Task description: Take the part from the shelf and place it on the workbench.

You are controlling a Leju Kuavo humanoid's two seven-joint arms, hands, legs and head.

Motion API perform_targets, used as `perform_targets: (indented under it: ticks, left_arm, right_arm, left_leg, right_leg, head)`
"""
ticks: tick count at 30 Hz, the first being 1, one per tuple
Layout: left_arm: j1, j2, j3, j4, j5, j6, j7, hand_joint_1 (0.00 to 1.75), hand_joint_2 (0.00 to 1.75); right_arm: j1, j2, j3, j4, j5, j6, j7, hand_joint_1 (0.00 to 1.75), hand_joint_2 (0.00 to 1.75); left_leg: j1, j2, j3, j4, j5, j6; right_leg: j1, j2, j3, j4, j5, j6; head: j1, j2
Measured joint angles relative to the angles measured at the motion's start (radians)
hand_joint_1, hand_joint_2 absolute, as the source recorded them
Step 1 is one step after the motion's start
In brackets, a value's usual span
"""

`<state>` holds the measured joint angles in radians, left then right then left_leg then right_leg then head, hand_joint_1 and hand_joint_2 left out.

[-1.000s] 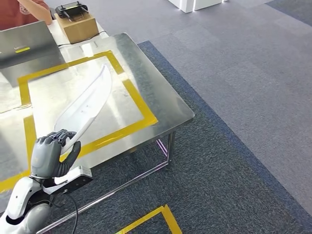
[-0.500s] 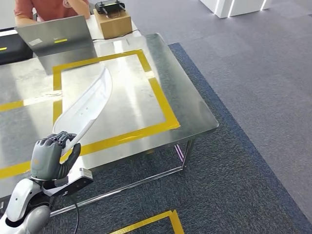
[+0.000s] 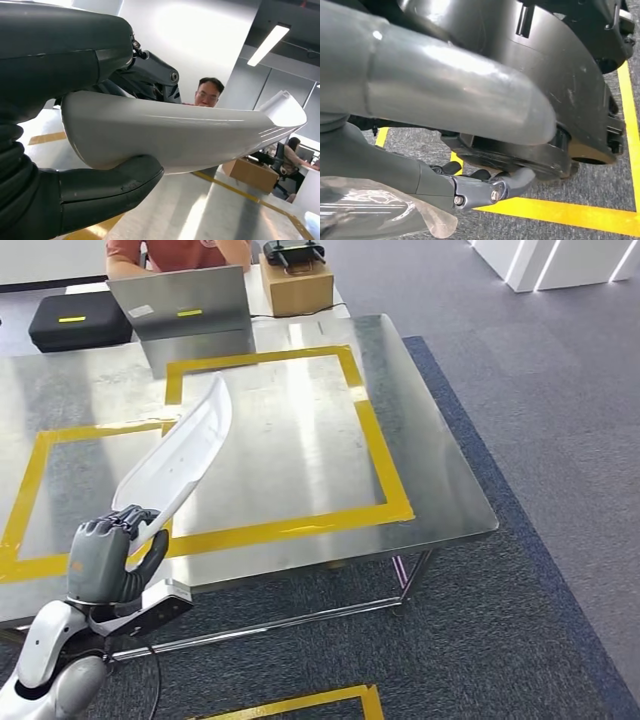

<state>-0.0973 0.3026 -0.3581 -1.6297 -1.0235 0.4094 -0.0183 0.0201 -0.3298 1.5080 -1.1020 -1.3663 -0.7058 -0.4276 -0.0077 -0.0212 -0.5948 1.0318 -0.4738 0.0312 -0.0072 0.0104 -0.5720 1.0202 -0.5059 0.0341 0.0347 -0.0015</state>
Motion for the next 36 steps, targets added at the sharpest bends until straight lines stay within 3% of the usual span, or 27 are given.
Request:
perform_targets:
  ticks: [5,10,14,20,36]
  left_arm:
    - [-0.010,0.000,0.000,0.000,0.000,-0.002,0.000,1.75,1.75]
    - [-0.021,0.000,0.000,0.000,0.000,-0.009,0.000,1.75,1.75]
    - [-0.026,0.000,0.000,0.000,0.000,-0.011,0.000,1.75,1.75]
    - [-0.036,0.000,-0.001,0.001,-0.006,-0.019,0.006,1.75,1.75]
    - [-0.140,0.033,0.029,0.199,-0.180,-0.126,0.167,1.75,1.75]
  right_arm:
    - [0.000,0.000,0.000,-0.006,-0.001,0.000,-0.008,0.00,0.00]
    - [-0.001,0.000,0.000,-0.007,-0.001,0.000,-0.012,0.00,0.00]
    - [-0.001,0.000,0.000,-0.008,-0.001,0.000,-0.013,0.00,0.00]
    - [-0.001,0.000,0.000,-0.008,-0.002,0.000,-0.013,0.00,0.00]
    - [-0.012,0.007,0.000,0.000,0.005,0.007,0.023,0.00,0.00]
  left_leg:
    - [-0.002,-0.001,0.003,-0.007,0.003,0.006]
    - [-0.002,-0.001,0.007,-0.014,0.006,0.000]
    - [0.000,-0.001,0.007,-0.015,0.005,-0.013]
    - [0.000,-0.001,0.007,-0.015,0.005,-0.015]
    - [-0.002,-0.001,0.007,-0.013,0.004,-0.015]
  right_leg:
    - [0.002,0.004,0.005,-0.006,0.000,-0.005]
    - [0.004,0.003,0.006,-0.005,-0.002,-0.014]
    - [0.005,0.003,0.007,-0.005,-0.003,-0.016]
    - [0.004,0.003,0.008,-0.005,-0.003,-0.016]
    - [0.002,0.002,0.010,-0.007,-0.003,-0.015]
  head:
    - [-0.002,0.000]
    - [-0.002,0.000]
    - [-0.001,0.000]
    - [-0.001,0.000]
    - [-0.001,0.000]
